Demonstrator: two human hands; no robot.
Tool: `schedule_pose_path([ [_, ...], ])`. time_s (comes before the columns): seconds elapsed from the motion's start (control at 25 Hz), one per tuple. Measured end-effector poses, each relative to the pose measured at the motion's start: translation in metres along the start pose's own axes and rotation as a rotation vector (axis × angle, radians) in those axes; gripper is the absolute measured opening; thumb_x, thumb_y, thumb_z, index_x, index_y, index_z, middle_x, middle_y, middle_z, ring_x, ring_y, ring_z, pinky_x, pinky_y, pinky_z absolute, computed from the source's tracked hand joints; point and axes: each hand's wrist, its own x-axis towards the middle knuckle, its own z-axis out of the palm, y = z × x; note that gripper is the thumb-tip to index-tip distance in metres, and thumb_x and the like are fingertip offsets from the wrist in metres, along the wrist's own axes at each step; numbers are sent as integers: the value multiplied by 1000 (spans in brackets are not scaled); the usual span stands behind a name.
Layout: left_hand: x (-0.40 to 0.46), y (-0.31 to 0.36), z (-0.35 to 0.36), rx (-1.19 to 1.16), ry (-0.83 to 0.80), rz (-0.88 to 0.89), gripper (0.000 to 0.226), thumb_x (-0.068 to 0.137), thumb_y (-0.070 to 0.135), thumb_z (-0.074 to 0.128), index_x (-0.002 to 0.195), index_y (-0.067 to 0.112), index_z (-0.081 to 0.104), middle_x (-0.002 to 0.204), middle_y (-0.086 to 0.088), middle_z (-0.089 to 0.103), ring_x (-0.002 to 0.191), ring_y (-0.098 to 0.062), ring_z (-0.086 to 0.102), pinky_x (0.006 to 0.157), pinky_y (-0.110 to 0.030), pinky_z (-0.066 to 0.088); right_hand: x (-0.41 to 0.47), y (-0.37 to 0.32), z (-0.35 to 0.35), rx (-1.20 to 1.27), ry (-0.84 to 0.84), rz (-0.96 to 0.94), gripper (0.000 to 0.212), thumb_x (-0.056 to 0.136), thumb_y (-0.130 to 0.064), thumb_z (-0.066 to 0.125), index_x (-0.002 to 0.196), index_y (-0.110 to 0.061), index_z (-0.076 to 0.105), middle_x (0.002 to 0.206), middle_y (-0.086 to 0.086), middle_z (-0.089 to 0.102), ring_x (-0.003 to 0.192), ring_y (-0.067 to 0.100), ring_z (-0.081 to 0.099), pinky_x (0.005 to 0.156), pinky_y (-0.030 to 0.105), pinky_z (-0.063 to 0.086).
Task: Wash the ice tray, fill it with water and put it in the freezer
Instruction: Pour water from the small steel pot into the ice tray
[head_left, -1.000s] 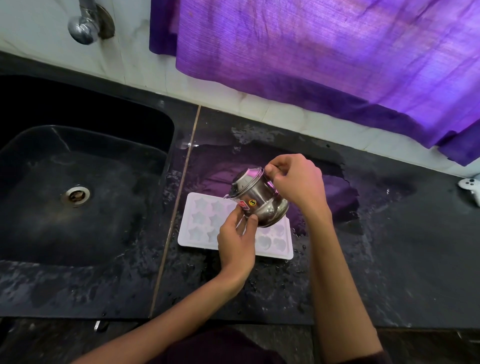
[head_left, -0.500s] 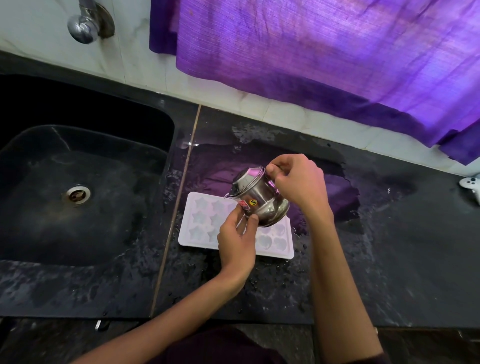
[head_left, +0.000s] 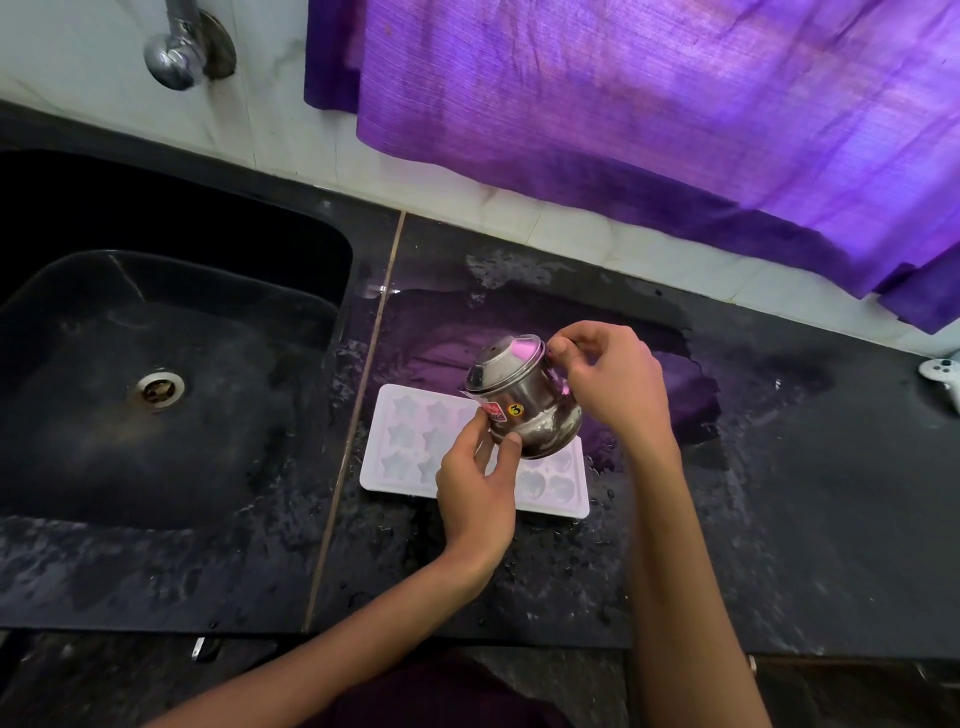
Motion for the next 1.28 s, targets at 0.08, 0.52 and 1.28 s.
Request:
schedule_pose_path([
  [0.08, -2, 1, -1, -15, 3, -1, 32, 90, 14, 62, 122, 21, 61, 118, 6, 67, 117, -9, 59, 101, -27, 46, -5, 2, 0, 14, 16, -6, 13, 91, -30, 57, 85, -29, 68, 76, -13, 67, 73, 5, 60, 65, 20, 37],
  [0.52, -19, -2, -10, -40, 42, -39, 28, 86, 17, 68, 114, 20, 64, 113, 3, 69, 112, -11, 62, 101, -37, 48, -23, 1, 4, -13, -15, -22, 12, 90, -34, 58, 88, -30, 70, 84, -13, 68, 83, 8, 61, 67, 23, 38],
  [1.28, -23, -7, -10, -90, 44, -77, 26, 86, 19, 68, 111, 20, 63, 104, 11, 68, 105, -4, 63, 82, -9, 48, -25, -3, 8, -59, -31, -36, 13, 87, -37, 61, 89, -28, 71, 85, -9, 71, 89, 13, 65, 80, 31, 50],
])
